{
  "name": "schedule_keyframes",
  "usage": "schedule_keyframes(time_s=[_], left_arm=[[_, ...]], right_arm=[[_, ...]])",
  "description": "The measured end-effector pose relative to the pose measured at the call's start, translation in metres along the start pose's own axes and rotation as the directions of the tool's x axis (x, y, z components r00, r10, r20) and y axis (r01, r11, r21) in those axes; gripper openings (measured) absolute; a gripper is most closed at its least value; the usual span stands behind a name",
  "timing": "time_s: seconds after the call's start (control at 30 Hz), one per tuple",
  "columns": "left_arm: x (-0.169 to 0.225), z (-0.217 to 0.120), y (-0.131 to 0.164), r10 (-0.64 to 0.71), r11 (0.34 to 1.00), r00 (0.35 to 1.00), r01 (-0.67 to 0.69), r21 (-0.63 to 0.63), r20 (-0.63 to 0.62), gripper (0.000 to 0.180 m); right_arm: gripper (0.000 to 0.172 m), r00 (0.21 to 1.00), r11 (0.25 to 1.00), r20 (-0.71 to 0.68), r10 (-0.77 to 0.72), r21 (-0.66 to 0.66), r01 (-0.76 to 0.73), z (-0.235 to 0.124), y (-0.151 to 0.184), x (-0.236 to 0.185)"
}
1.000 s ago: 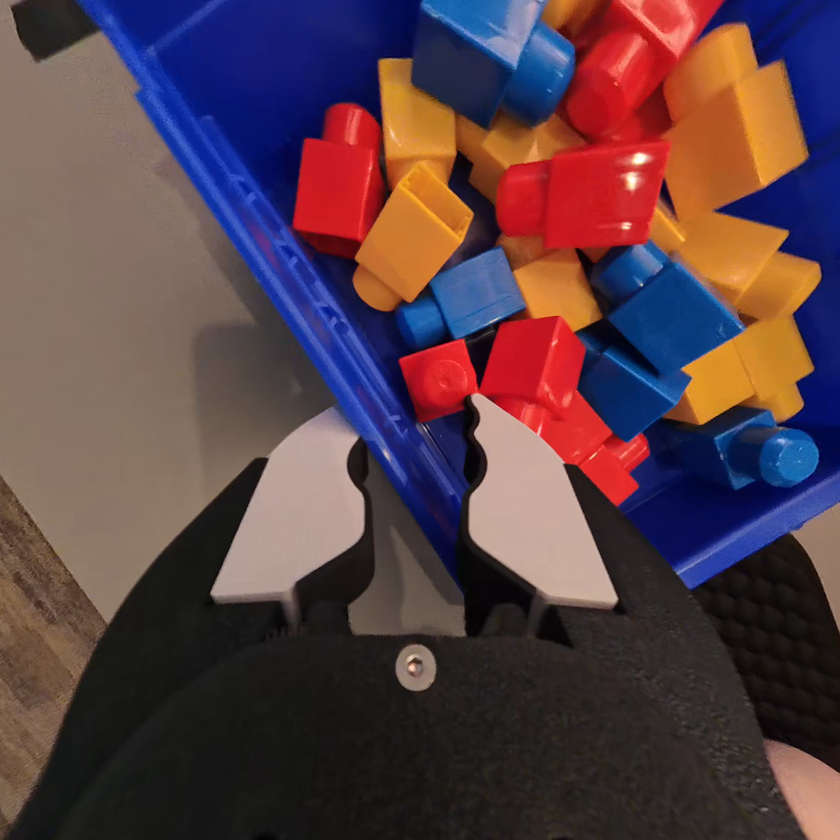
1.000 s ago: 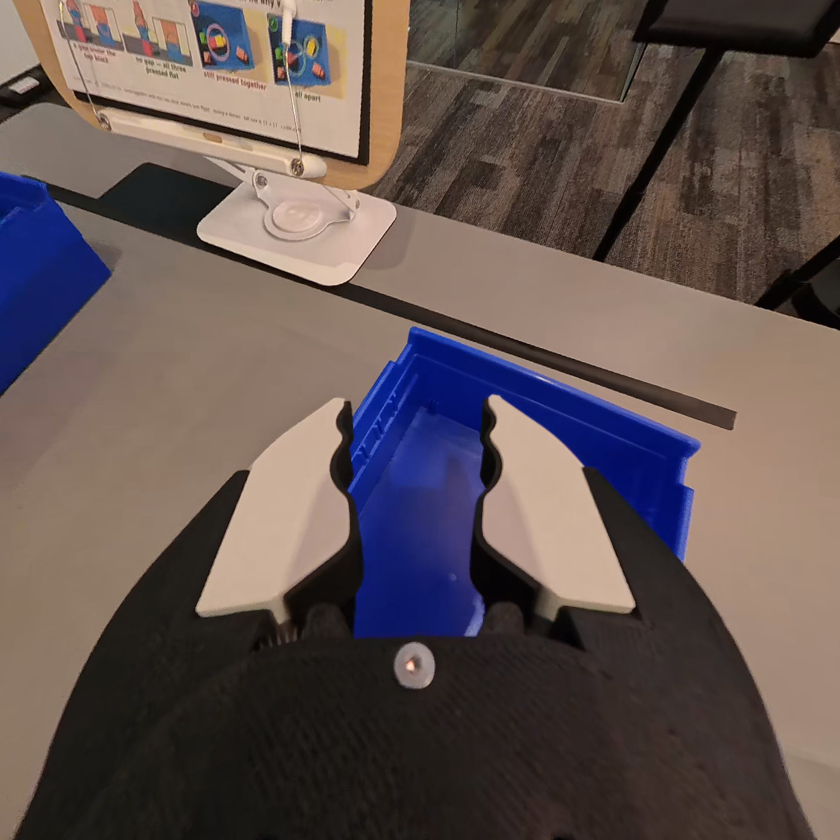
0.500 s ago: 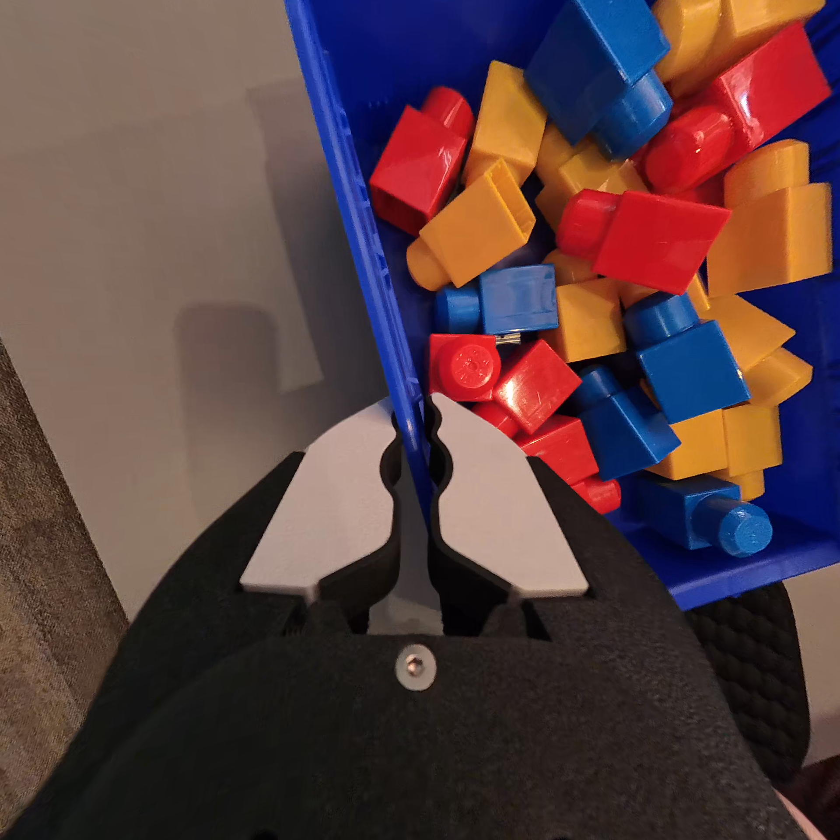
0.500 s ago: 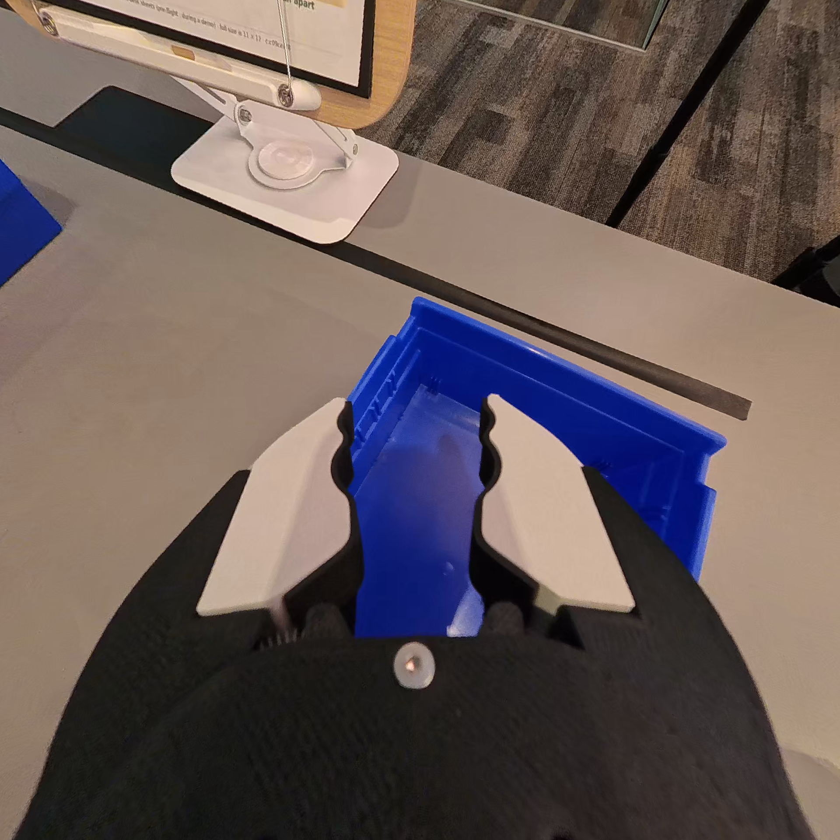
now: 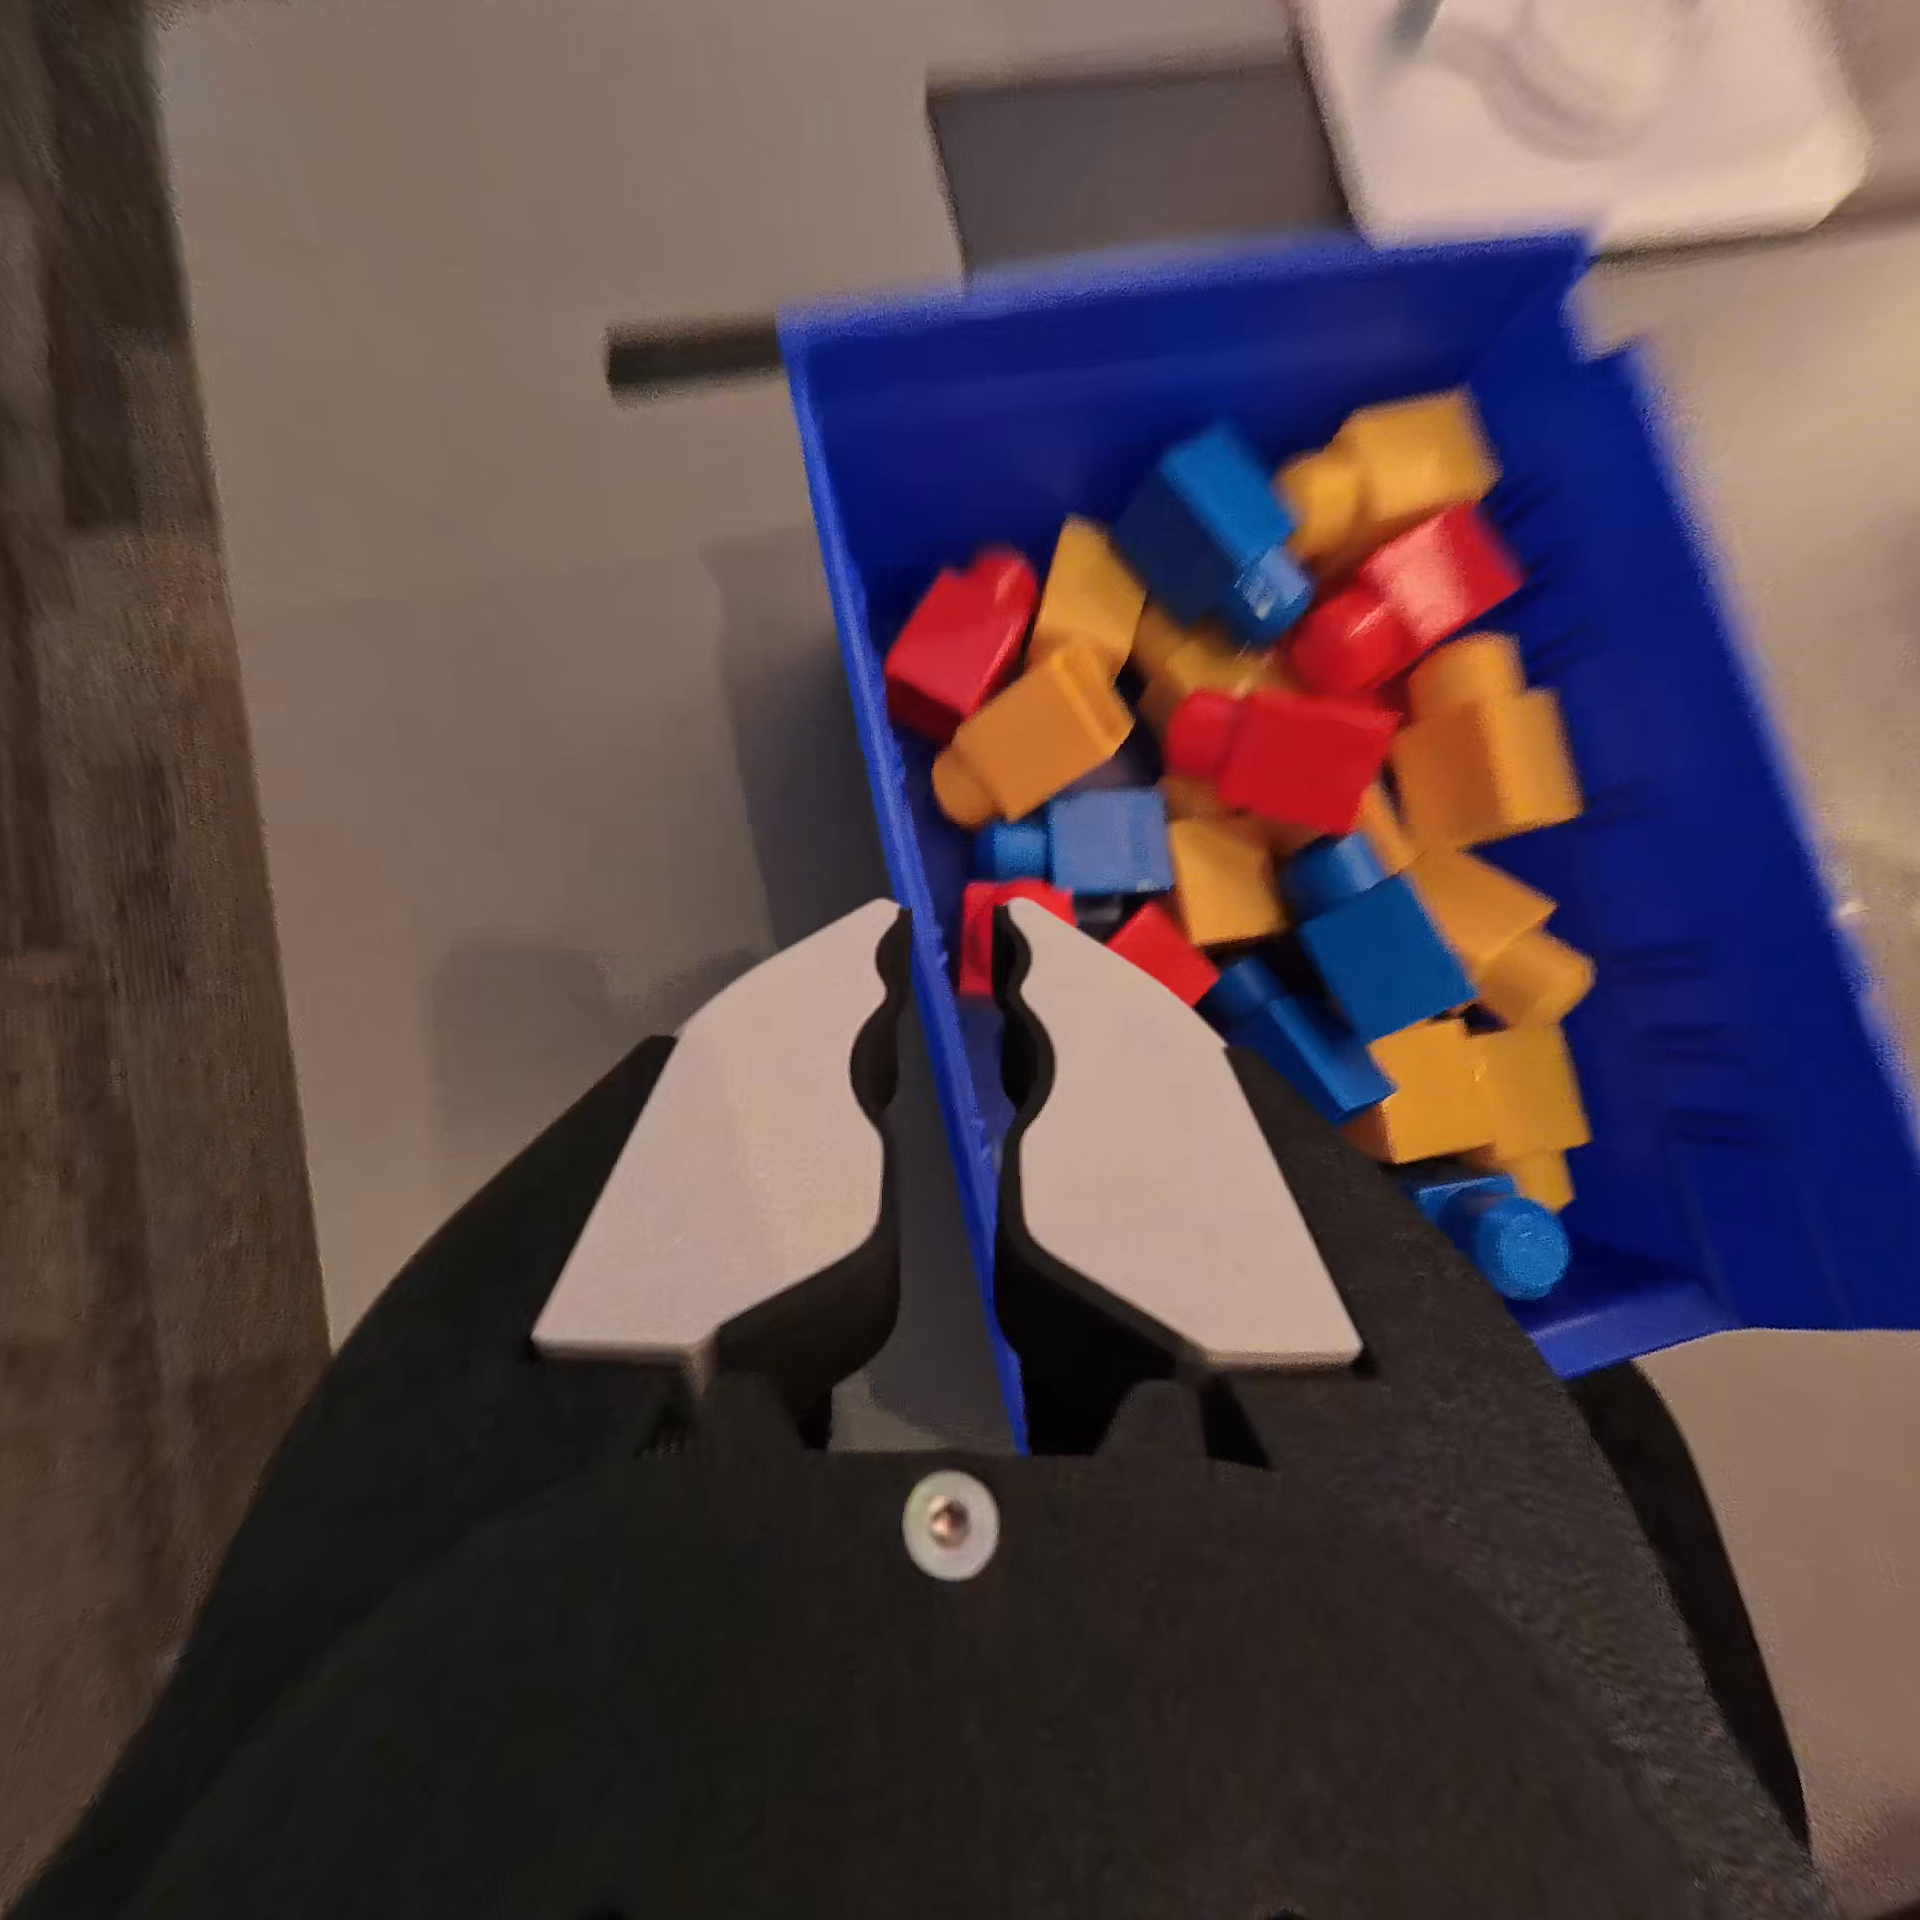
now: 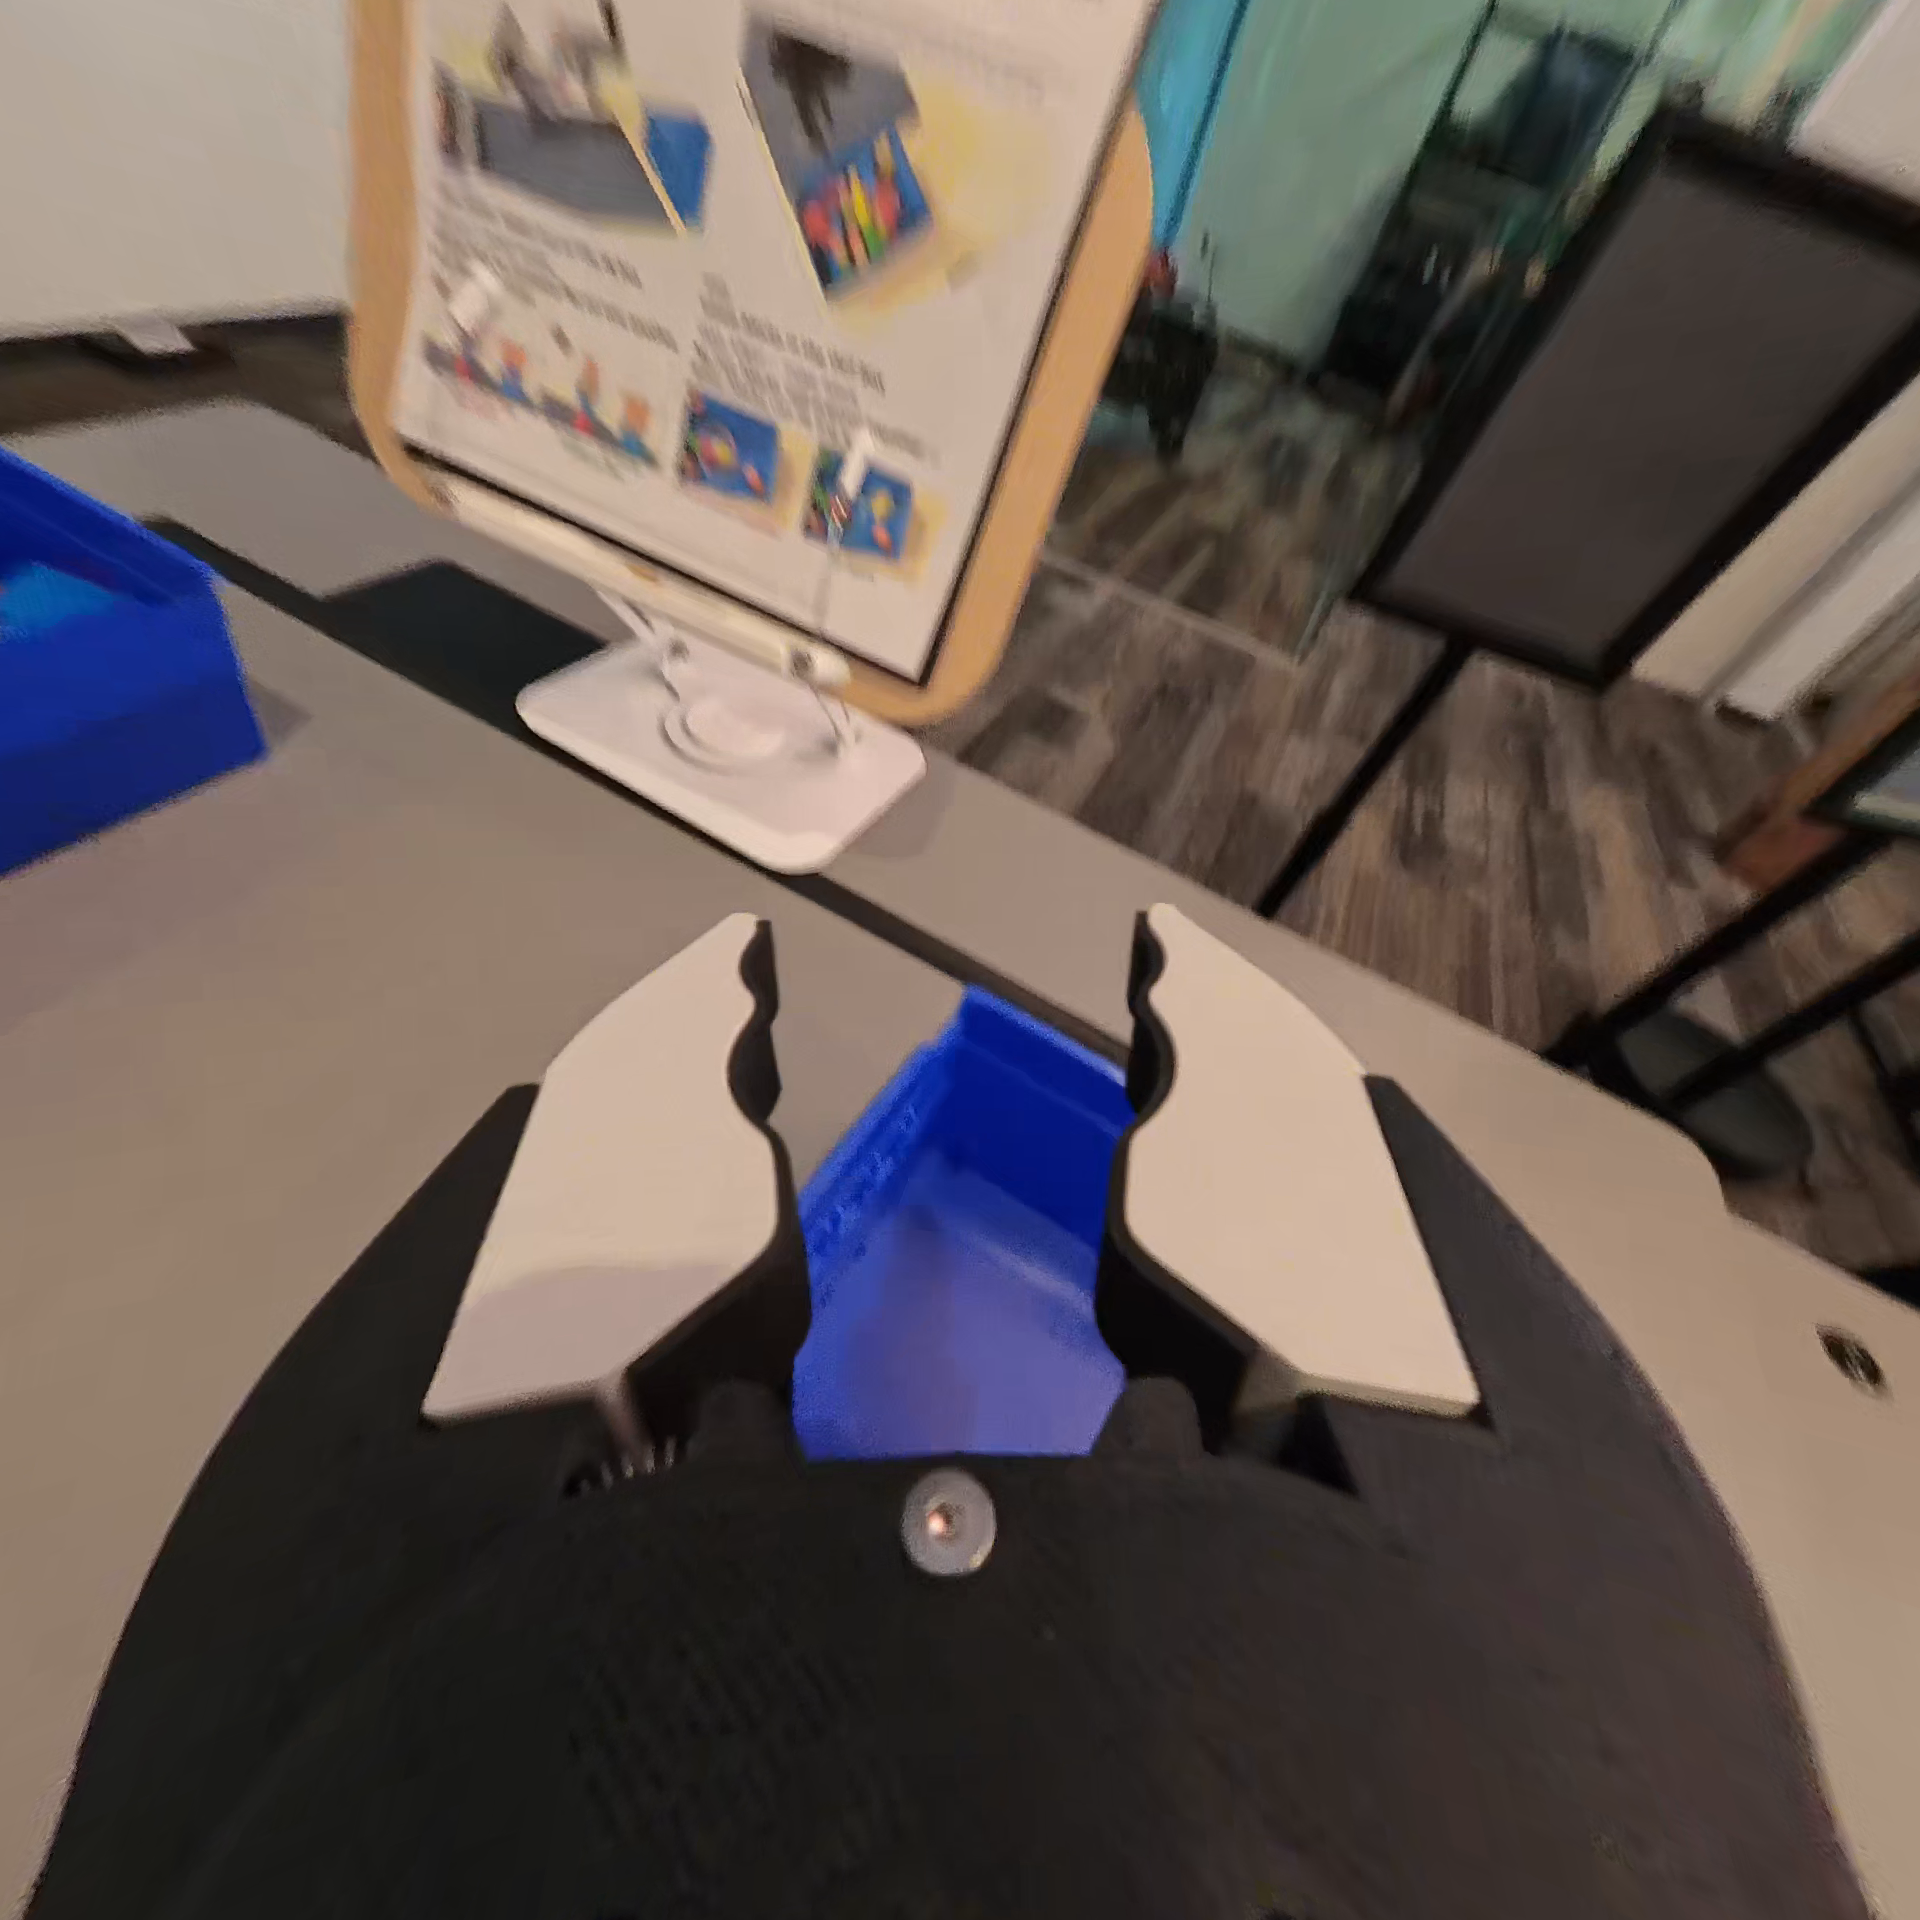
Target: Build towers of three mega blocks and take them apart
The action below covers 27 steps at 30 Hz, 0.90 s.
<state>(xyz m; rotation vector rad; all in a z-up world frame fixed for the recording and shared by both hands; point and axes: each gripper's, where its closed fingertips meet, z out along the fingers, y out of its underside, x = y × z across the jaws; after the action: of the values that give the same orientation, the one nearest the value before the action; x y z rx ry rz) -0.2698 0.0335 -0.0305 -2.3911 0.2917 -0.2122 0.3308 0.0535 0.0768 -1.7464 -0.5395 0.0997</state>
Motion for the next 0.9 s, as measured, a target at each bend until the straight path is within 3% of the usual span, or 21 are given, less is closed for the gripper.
schedule_keyframes(time_s=[0.03, 0.13, 0.2, 0.27, 0.37, 0.47, 0.63, 0.73, 0.9], left_arm=[[0.005, -0.014, -0.014, 0.019, 0.996, 1.0, -0.018, 0.089, -0.007, 0.018], [0.037, -0.053, -0.049, 0.12, 0.94, 0.989, -0.087, 0.33, -0.082, 0.026], [0.057, -0.074, -0.07, 0.194, 0.864, 0.975, -0.119, 0.49, -0.106, 0.044], [0.071, -0.089, -0.087, 0.24, 0.774, 0.965, -0.125, 0.621, -0.105, 0.05], [0.102, -0.095, -0.089, 0.354, 0.703, 0.916, -0.128, 0.699, -0.188, 0.06], [0.114, -0.075, -0.081, 0.362, 0.78, 0.9, -0.152, 0.607, -0.241, 0.065], [0.11, -0.018, -0.048, 0.402, 0.885, 0.901, -0.337, 0.322, -0.162, 0.052], [0.107, 0.009, -0.04, 0.382, 0.914, 0.913, -0.35, 0.206, -0.144, 0.041], [0.111, 0.045, -0.03, 0.382, 0.923, 0.91, -0.369, 0.108, -0.162, 0.049]], right_arm=[[0.074, 1.0, 0.998, 0.022, 0.001, 0.069, -0.003, -0.004, -0.011, -0.006], [0.085, 0.993, 0.959, 0.115, 0.007, 0.282, -0.04, -0.018, -0.04, -0.027], [0.084, 0.976, 0.943, 0.214, 0.043, 0.314, -0.111, -0.025, -0.052, -0.042], [0.079, 0.947, 0.928, 0.315, 0.07, 0.328, -0.178, -0.034, -0.064, -0.058], [0.07, 0.939, 0.909, 0.337, 0.065, 0.369, -0.195, -0.044, -0.08, -0.064], [0.067, 0.95, 0.924, 0.306, 0.058, 0.344, -0.167, -0.038, -0.085, -0.059], [0.064, 0.901, 0.916, 0.412, 0.137, 0.294, -0.273, -0.028, -0.078, -0.066], [0.064, 0.905, 0.944, 0.403, 0.134, 0.225, -0.24, -0.017, -0.061, -0.065], [0.064, 0.921, 0.957, 0.373, 0.111, 0.209, -0.2, -0.017, -0.056, -0.062]])
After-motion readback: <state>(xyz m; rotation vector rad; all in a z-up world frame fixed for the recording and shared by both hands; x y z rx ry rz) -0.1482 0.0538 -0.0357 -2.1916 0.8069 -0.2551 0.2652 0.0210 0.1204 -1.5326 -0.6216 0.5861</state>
